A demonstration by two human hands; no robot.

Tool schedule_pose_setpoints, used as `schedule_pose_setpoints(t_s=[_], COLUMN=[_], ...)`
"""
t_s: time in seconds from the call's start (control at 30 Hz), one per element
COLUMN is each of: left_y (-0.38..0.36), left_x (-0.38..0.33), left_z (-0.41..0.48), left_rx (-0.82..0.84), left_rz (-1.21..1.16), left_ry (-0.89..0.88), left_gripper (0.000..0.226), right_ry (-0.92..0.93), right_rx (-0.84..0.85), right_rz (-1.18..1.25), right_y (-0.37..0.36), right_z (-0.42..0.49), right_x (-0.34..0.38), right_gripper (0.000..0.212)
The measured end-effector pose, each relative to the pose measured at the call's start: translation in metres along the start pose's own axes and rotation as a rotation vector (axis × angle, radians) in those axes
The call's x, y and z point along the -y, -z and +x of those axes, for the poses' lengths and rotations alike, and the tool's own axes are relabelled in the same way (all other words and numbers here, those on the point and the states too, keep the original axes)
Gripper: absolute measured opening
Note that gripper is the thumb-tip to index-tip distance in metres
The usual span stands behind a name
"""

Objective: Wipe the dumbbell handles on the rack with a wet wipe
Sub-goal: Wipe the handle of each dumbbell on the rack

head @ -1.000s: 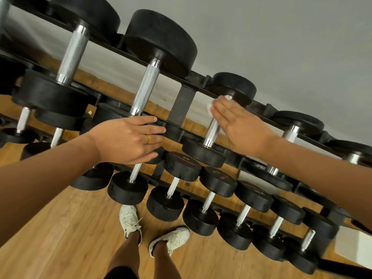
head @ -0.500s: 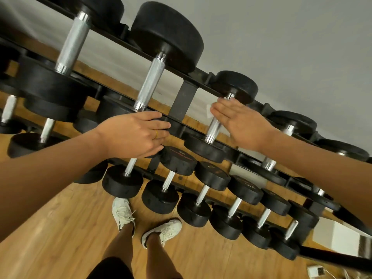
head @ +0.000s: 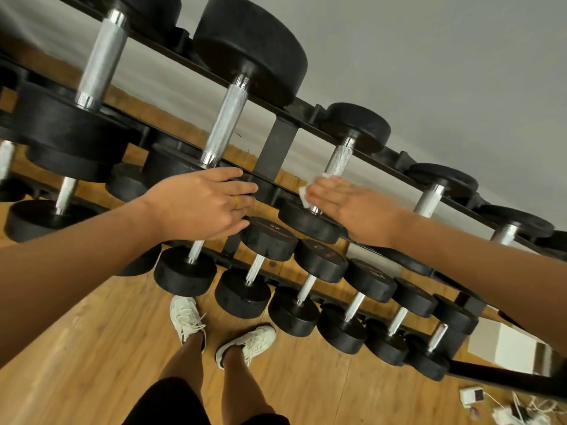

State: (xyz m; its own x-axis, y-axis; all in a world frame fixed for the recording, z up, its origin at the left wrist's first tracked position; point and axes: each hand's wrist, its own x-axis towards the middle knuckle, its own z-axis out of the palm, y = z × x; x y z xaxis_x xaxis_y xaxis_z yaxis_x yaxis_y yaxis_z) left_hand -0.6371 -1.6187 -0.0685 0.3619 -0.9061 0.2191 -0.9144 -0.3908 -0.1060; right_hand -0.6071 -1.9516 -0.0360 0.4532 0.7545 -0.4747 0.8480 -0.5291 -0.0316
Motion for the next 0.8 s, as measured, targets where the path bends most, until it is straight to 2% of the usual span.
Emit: schedule_pose_setpoints(t_s=[0.07, 0.17, 0.37, 0.43, 0.5, 0.63, 0.7, 0.8], left_y=[0.000, -0.001, -0.004, -0.004, -0.005, -0.005, -0.005, -0.004], left_x=[0.000, 0.001, 0.001, 0.001, 0.001, 0.001, 0.000, 0.000], left_z=[0.000, -0.001, -0.002, -0.001, -0.001, -0.001, -0.002, -0.001], left_rx=[0.006, 0.007, 0.014, 0.009, -0.004, -0.013, -0.012, -0.009], left_rz=[-0.002, 0.011, 0.032, 0.031, 0.028, 0.035, 0.035, 0.025], left_ry=[0.003, 0.004, -0.005, -0.002, 0.000, 0.005, 0.009, 0.012], left_gripper=[0.051, 0.050, 0.051, 0.051, 0.051, 0.052, 0.053, 0.053], right_ry=[0.100, 0.121, 0.002, -0.095, -0.175, -0.235, -0.203, -0.012], right_rx=[0.043, 0.077, 0.032, -0.016, 0.006, -0.021, -0.022, 0.084], right_rz=[0.020, -0.030, -0.149, -0.139, -0.145, -0.174, -0.140, -0.075], right_y=[0.000, 0.007, 0.008, 0.017, 0.028, 0.030, 0.021, 0.012], right_z=[0.001, -0.002, -0.009, -0.005, -0.004, 0.001, 0.003, -0.001], right_x=[-0.006, -0.017, -0.013, -0.025, -0.033, -0.031, -0.022, -0.003], right_gripper=[0.079, 0.084, 0.078, 0.076, 0.075, 0.077, 0.082, 0.085])
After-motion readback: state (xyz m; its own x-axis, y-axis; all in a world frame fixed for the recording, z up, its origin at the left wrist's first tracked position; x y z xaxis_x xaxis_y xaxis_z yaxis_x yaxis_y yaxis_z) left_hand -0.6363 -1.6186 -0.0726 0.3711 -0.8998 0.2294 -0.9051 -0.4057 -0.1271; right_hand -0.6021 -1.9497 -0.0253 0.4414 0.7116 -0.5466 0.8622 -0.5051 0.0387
